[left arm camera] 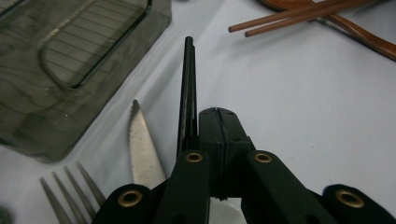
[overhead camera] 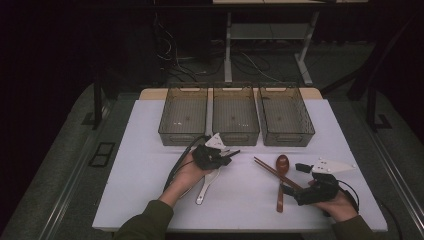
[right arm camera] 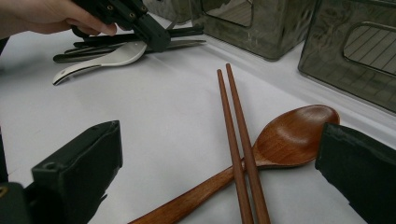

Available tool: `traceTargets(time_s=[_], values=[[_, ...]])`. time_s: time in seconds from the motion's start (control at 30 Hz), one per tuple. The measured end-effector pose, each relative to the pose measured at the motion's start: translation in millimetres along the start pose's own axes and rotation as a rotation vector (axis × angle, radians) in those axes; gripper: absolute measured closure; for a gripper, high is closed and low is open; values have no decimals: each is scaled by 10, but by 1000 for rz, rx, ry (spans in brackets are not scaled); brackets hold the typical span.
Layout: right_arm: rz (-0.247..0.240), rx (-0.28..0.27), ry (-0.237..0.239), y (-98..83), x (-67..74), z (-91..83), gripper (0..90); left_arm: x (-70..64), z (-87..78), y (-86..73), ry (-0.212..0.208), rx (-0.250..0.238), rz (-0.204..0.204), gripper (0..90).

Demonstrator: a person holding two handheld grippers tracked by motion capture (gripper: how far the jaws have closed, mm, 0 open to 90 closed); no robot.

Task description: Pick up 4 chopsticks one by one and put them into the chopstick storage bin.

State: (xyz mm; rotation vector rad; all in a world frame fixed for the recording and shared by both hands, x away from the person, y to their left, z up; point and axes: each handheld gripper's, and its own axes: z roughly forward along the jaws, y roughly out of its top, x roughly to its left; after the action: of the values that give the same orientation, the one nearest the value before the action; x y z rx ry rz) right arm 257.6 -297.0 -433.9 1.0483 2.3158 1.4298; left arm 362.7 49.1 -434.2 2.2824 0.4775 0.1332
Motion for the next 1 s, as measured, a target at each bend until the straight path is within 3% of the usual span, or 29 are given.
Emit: traceTargets(time_s=[0.27, 0.83, 1.0], values=[[0, 0, 2, 0, -1, -2, 3, 46, -22, -13, 7, -19, -29, 888], [0, 0, 2, 0, 1, -1, 3, 110, -71, -36, 24, -29, -46, 888], [-1, -2, 3, 0, -1, -3, 3, 118, -161, -36, 22, -42, -43, 886]])
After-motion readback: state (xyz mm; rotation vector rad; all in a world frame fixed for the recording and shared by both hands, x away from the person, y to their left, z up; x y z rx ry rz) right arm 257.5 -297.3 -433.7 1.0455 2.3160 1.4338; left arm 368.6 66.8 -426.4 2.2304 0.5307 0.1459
